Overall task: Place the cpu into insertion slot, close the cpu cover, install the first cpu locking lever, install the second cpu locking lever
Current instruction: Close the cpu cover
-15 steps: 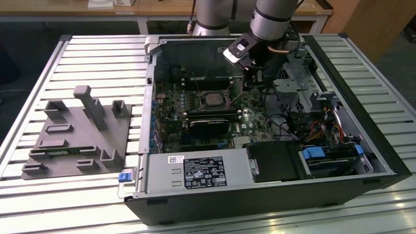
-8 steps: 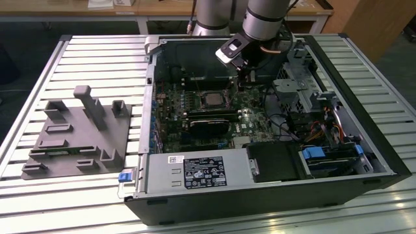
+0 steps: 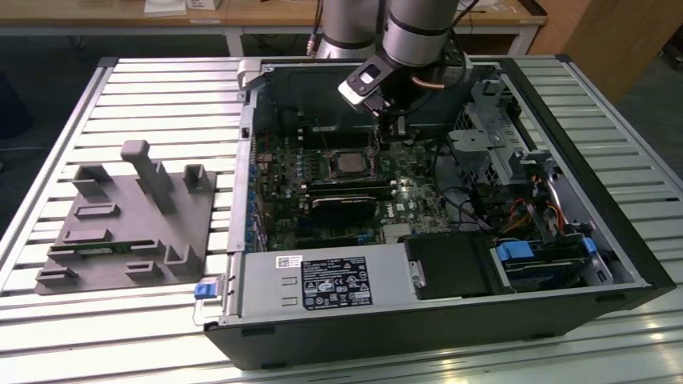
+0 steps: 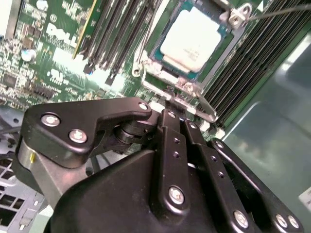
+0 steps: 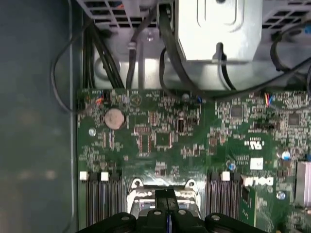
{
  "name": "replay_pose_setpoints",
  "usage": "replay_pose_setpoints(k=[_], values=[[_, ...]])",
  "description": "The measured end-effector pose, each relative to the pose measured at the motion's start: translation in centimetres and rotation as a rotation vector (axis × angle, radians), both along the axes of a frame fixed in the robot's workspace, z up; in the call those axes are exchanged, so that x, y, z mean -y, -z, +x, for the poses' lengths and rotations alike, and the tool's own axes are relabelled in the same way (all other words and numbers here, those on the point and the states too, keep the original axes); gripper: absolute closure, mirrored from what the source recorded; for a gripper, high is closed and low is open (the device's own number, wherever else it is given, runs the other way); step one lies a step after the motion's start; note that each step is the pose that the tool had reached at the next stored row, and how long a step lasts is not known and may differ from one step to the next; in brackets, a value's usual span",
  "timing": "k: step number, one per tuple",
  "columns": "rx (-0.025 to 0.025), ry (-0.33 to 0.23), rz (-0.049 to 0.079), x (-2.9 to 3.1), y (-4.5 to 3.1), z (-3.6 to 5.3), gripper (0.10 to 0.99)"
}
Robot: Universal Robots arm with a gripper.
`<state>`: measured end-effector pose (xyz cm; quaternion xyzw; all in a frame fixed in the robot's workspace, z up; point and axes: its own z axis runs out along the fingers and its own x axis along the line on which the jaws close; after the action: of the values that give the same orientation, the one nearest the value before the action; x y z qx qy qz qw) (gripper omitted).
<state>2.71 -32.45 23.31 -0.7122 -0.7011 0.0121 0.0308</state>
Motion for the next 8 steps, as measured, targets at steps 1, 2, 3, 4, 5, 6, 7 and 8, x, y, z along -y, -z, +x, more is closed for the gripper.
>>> replay_pose_setpoints(k=[1, 2, 3, 4, 5, 6, 7, 8], values=[[0.0006, 0.000, 0.000, 0.00, 0.00, -0.19, 0.980], [0.0012, 0.000, 0.000, 0.00, 0.00, -0.39, 0.980], [0.0018, 0.000, 0.001, 0.00, 0.00, -0.58, 0.980], [0.0022, 0.000, 0.001, 0.00, 0.00, -0.76, 0.980], [0.0026, 0.000, 0.001, 0.00, 0.00, -0.93, 0.980], [0.0030, 0.000, 0.001, 0.00, 0.00, -1.10, 0.980], [0.0033, 0.000, 0.001, 0.00, 0.00, -1.30, 0.980], [0.0042, 0.000, 0.001, 0.00, 0.00, -1.52, 0.980]])
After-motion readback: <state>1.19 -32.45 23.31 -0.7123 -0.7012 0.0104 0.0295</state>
